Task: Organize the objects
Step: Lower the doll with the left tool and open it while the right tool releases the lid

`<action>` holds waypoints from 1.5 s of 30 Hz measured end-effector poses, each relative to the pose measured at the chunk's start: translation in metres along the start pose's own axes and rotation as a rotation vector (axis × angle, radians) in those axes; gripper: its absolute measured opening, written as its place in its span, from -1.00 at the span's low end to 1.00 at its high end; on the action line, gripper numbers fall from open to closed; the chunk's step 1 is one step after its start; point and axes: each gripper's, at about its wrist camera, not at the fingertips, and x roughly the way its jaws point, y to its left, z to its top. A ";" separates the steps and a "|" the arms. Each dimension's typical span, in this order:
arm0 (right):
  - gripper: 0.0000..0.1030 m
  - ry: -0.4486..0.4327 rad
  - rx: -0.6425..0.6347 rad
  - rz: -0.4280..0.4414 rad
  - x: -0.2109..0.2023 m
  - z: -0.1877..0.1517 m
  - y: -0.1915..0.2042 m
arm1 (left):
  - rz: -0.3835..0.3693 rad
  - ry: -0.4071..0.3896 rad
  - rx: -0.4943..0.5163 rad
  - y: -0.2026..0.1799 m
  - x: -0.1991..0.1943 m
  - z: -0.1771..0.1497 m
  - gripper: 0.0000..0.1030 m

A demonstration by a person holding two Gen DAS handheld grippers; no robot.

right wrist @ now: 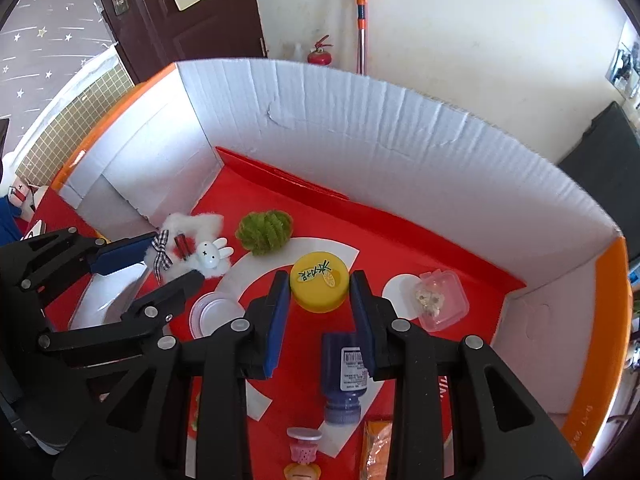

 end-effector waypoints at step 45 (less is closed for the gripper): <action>-0.42 0.108 -0.034 -0.033 0.023 0.002 0.011 | 0.024 0.033 -0.001 -0.007 0.008 -0.014 -0.17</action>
